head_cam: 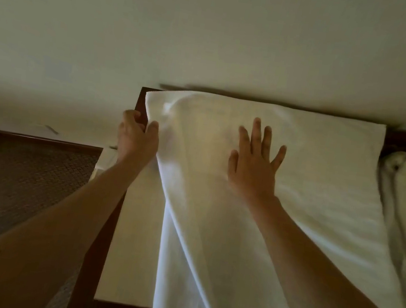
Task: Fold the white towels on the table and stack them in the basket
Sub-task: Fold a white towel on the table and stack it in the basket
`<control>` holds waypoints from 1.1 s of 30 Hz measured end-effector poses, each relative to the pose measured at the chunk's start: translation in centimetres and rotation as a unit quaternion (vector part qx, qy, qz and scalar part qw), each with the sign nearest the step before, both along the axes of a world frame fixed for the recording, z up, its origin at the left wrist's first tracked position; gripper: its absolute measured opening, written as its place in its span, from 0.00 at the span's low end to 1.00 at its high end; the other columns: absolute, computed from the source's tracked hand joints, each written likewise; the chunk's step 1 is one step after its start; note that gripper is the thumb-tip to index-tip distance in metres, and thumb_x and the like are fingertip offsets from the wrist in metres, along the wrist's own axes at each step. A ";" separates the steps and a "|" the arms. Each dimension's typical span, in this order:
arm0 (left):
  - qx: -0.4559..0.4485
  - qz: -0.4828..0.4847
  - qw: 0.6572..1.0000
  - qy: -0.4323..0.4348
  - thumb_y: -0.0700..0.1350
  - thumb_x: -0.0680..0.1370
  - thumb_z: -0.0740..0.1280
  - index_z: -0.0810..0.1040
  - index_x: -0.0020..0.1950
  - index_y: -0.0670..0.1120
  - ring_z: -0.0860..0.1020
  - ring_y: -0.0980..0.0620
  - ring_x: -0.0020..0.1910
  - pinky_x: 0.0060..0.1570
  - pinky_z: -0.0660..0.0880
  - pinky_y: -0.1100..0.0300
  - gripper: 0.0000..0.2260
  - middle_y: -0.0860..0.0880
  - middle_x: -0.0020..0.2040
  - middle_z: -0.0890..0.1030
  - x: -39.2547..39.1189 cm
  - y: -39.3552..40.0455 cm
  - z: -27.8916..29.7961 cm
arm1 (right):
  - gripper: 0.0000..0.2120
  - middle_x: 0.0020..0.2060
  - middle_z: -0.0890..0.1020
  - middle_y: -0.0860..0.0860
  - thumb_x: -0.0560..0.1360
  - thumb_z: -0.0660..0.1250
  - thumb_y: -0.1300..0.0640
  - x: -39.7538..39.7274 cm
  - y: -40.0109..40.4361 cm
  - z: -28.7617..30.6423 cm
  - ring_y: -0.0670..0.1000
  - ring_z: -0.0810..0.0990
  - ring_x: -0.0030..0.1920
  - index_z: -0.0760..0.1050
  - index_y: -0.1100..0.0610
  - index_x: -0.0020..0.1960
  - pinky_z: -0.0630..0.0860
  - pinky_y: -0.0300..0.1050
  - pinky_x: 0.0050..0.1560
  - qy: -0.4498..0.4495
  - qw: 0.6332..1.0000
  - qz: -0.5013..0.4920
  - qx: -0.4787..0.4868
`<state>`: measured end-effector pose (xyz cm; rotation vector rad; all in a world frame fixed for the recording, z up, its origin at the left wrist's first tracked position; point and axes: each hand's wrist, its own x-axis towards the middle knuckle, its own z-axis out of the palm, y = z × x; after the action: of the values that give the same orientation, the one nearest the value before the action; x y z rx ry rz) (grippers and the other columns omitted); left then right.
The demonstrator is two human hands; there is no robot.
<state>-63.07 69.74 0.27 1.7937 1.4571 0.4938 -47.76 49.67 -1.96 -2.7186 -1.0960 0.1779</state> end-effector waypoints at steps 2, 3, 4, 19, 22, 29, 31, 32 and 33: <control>0.004 -0.031 1.000 0.005 0.52 0.80 0.66 0.68 0.66 0.50 0.77 0.50 0.49 0.46 0.74 0.53 0.16 0.49 0.53 0.78 -3.4 -6.1 1.1 | 0.26 0.84 0.48 0.51 0.82 0.56 0.51 -5.7 -4.3 0.1 0.56 0.44 0.83 0.61 0.48 0.80 0.45 0.73 0.76 0.011 0.998 0.019 0.062; -0.002 -0.063 0.998 0.017 0.53 0.81 0.66 0.68 0.65 0.51 0.78 0.51 0.48 0.43 0.72 0.57 0.15 0.51 0.51 0.78 -5.1 -9.2 1.8 | 0.25 0.83 0.50 0.50 0.81 0.56 0.51 -8.4 -6.9 -0.1 0.56 0.45 0.83 0.63 0.48 0.78 0.46 0.73 0.75 0.020 0.997 0.018 0.071; -0.020 -0.101 0.994 0.032 0.54 0.82 0.66 0.68 0.64 0.52 0.79 0.52 0.47 0.40 0.71 0.59 0.14 0.52 0.48 0.79 -6.4 -12.0 2.2 | 0.24 0.83 0.51 0.50 0.81 0.55 0.50 -10.6 -9.3 -0.3 0.55 0.45 0.83 0.65 0.48 0.76 0.47 0.74 0.75 0.031 0.997 0.011 0.071; -0.223 -0.008 0.975 0.008 0.49 0.83 0.65 0.76 0.53 0.46 0.82 0.45 0.45 0.44 0.84 0.46 0.06 0.46 0.46 0.82 -15.0 -24.1 3.3 | 0.31 0.83 0.39 0.46 0.80 0.34 0.37 -18.2 -19.9 -1.5 0.55 0.36 0.82 0.39 0.41 0.82 0.37 0.70 0.77 0.092 0.991 0.010 -0.099; -0.203 0.066 0.977 -0.015 0.47 0.84 0.63 0.74 0.59 0.48 0.80 0.45 0.50 0.48 0.84 0.43 0.06 0.48 0.52 0.79 -19.4 -21.0 3.6 | 0.32 0.82 0.35 0.45 0.79 0.32 0.36 -18.1 -19.8 -0.9 0.54 0.32 0.81 0.36 0.41 0.82 0.33 0.68 0.77 0.095 0.991 0.010 -0.091; 0.037 0.050 0.992 0.113 0.46 0.83 0.64 0.72 0.63 0.47 0.76 0.40 0.55 0.51 0.78 0.42 0.10 0.40 0.65 0.72 -23.9 -20.6 2.2 | 0.34 0.82 0.35 0.46 0.77 0.29 0.37 -18.1 -19.9 -1.2 0.55 0.33 0.81 0.38 0.42 0.83 0.34 0.68 0.76 0.088 0.992 0.020 -0.093; 0.051 0.046 0.991 0.113 0.51 0.81 0.67 0.69 0.66 0.49 0.75 0.39 0.57 0.52 0.78 0.40 0.16 0.41 0.66 0.70 -23.6 -23.4 2.0 | 0.34 0.82 0.37 0.45 0.78 0.31 0.37 -18.0 -20.0 -1.2 0.55 0.35 0.82 0.41 0.41 0.83 0.35 0.68 0.76 0.086 0.992 0.021 -0.086; 0.019 0.052 0.991 0.120 0.53 0.79 0.69 0.66 0.67 0.50 0.73 0.39 0.58 0.53 0.77 0.40 0.21 0.42 0.67 0.68 -23.5 -24.8 1.9 | 0.34 0.82 0.37 0.45 0.78 0.31 0.37 -18.0 -20.1 -1.2 0.55 0.34 0.82 0.40 0.41 0.83 0.35 0.68 0.76 0.089 0.992 0.024 -0.089; -0.033 0.073 0.989 0.121 0.55 0.78 0.70 0.63 0.69 0.51 0.72 0.38 0.60 0.56 0.76 0.39 0.25 0.42 0.68 0.66 -23.5 -25.8 1.4 | 0.33 0.82 0.36 0.45 0.79 0.32 0.37 -17.9 -20.2 -1.2 0.54 0.34 0.81 0.39 0.41 0.83 0.34 0.68 0.76 0.092 0.991 0.026 -0.091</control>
<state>-86.61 43.89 1.72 1.7485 1.7586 0.3033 -65.70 29.48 -3.17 -2.7624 -1.1469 0.5519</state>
